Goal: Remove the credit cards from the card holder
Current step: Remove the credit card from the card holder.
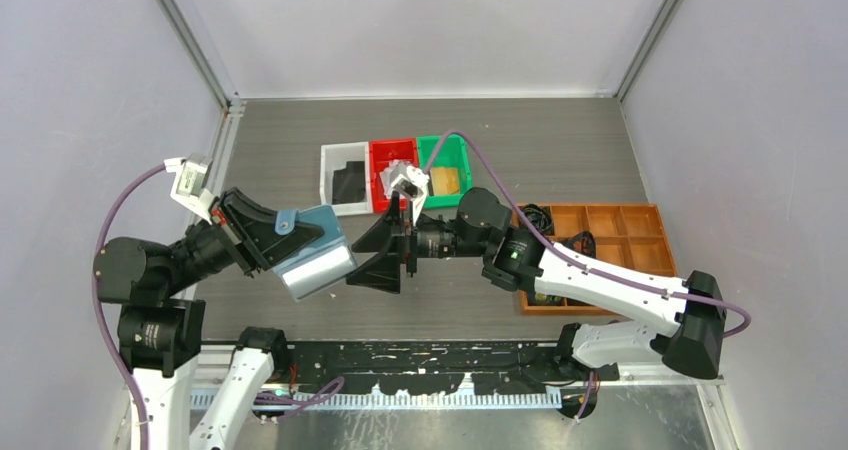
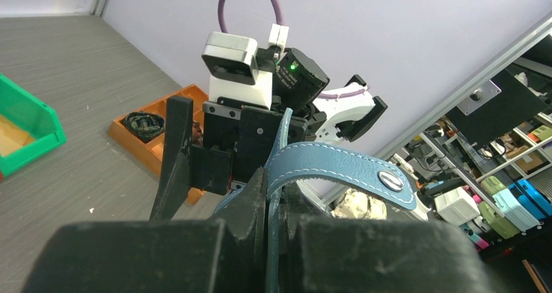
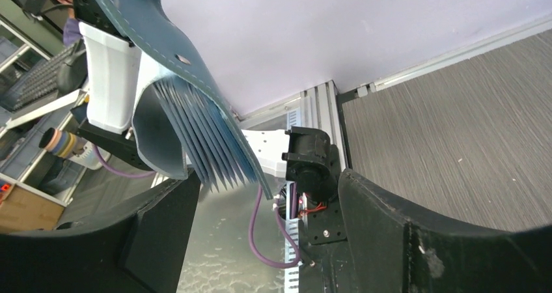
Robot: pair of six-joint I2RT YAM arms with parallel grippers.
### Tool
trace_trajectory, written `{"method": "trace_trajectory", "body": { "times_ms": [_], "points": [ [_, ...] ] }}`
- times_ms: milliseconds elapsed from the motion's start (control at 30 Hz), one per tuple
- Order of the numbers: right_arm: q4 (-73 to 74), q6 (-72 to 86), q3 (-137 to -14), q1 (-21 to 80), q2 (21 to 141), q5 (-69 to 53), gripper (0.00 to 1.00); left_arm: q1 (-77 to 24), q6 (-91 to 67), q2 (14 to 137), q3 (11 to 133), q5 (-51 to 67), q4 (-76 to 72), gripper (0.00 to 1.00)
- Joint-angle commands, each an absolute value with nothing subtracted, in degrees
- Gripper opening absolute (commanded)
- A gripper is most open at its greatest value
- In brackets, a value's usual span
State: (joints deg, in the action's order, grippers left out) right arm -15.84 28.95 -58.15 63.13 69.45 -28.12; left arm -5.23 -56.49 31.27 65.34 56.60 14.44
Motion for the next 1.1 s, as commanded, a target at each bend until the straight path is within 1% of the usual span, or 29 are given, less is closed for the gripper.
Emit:
{"method": "trace_trajectory", "body": {
  "times_ms": [0, 233, 367, 433, 633, 833, 1067],
  "points": [
    [-23.17, 31.1, -59.37, 62.84, 69.43, -27.97, 0.82, -5.14, -55.9, 30.42, 67.08, 57.13, 12.41, 0.0],
    [-24.93, 32.64, -60.19, 62.49, 70.53, -24.48, 0.82, -5.14, -55.28, 30.19, 67.62, 57.66, 13.04, 0.0],
    [-30.62, 36.52, -60.25, 62.44, 72.64, -24.42, 0.84, -5.12, -54.67, 29.74, 66.97, 57.94, 13.79, 0.0],
    [-34.99, 39.44, -60.72, 62.46, 74.32, -26.24, 0.84, -5.14, -54.8, 29.53, 66.53, 57.67, 13.91, 0.0],
    [-41.51, 43.87, -62.42, 62.46, 76.2, -27.16, 0.78, -5.12, -55.22, 29.86, 65.57, 57.18, 14.08, 0.0],
    [-40.35, 42.85, -64.72, 62.44, 73.79, -26.83, 0.77, -5.09, -55.36, 30.3, 65.17, 57.04, 13.84, 0.0],
    [-40.27, 41.29, -65.01, 63.24, 74.25, -25.52, 0.72, -5.16, -55.37, 29.48, 64.03, 57.42, 14.18, 0.0]
  ]
}}
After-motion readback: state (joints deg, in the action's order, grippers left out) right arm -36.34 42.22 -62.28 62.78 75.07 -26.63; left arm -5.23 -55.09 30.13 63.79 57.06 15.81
